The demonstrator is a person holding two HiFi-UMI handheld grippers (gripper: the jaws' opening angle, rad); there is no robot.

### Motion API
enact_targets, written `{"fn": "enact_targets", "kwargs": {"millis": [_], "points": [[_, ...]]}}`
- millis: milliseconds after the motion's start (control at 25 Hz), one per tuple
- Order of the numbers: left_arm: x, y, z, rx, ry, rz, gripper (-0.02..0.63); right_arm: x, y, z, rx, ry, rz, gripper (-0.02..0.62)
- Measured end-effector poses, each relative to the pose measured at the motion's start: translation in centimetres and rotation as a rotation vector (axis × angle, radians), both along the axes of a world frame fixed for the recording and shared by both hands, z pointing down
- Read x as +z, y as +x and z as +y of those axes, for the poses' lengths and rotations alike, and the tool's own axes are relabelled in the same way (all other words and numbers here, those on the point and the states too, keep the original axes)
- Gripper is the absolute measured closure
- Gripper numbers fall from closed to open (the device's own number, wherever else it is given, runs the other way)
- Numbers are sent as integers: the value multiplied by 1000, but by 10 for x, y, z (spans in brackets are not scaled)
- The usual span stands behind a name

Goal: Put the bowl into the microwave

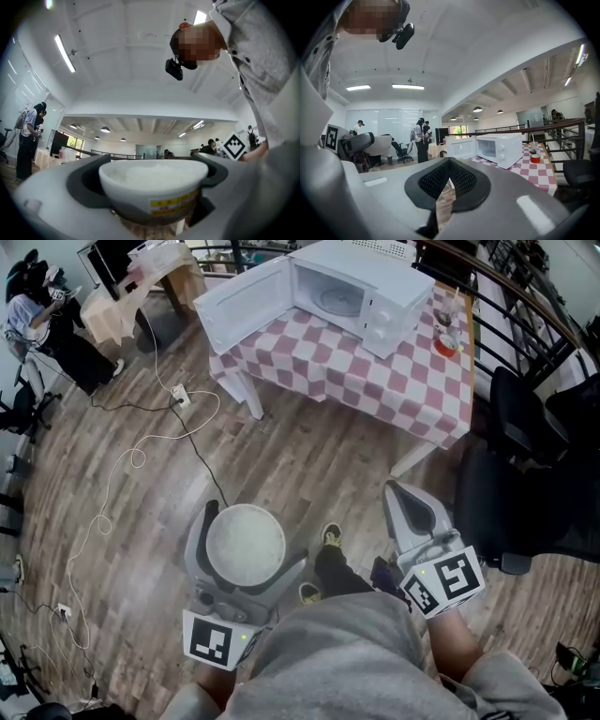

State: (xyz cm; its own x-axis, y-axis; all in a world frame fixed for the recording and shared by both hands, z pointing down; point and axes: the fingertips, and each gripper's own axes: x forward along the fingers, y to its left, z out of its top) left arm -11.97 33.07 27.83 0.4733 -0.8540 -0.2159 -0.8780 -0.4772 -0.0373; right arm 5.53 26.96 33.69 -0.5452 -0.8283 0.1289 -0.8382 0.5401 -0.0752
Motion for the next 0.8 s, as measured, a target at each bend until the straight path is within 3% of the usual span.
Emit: {"fn": "enact_targets", "kwargs": {"millis": [800], "points": [[-13, 35, -148, -24, -1, -12, 64, -5, 41, -148, -11, -13, -25, 597]]}}
